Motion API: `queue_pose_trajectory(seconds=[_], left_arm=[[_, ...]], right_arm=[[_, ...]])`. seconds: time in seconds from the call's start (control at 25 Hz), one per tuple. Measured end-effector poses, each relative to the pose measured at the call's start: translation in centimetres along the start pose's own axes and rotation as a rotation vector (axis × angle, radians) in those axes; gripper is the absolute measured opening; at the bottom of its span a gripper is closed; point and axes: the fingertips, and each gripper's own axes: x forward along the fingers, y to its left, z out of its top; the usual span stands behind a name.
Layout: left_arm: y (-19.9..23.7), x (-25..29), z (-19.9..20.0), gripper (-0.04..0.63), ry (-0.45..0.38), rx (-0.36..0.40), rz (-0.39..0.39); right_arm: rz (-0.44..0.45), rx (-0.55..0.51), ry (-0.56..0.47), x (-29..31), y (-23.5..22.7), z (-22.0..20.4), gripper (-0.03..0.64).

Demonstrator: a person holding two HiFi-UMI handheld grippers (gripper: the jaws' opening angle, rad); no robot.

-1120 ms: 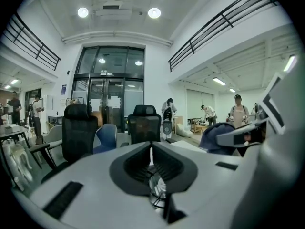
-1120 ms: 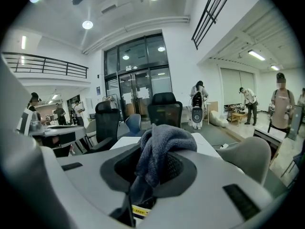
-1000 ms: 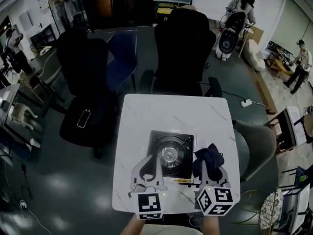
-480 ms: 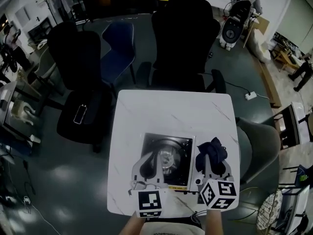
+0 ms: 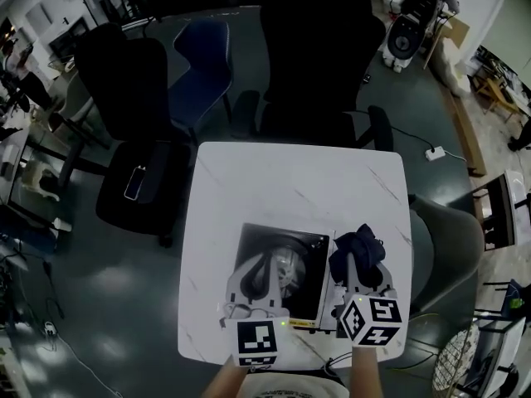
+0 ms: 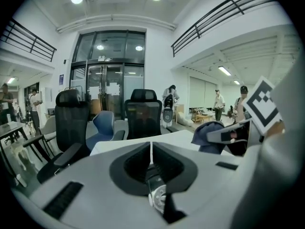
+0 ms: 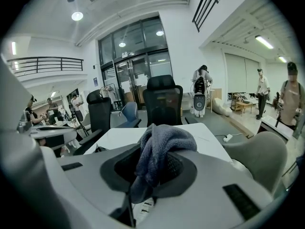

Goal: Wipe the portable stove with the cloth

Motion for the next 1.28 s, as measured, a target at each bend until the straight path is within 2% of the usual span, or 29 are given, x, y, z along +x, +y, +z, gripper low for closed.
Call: queue_pose_trajectory(seconds=[0.28,0.72,1.04,1.28], left_arm=[[-0.6,1.0,-0.9,0.022,0.04,-0.004,0.0],[0.1,1.7,-1.4,0.021,0.065,-0.014,0.023],[0.6,1.4,-1.6,0.022,0.073,-0.025,0.036],[0.4,0.6,-1.8,0.023,0.075,-0.033,0.029]], right_arm=[[0.0,-0.011,0.095,2.3,-1.1,-2.5,0.075],[0.003,-0.04,0.182,5.6,-1.7,-3.8,0.075],[0.0,-0.103,0.242,6.0,-1.5,-4.1,0.075],[-0.004,-0.107,0.265,5.3,-1.3,-4.7,0.075]])
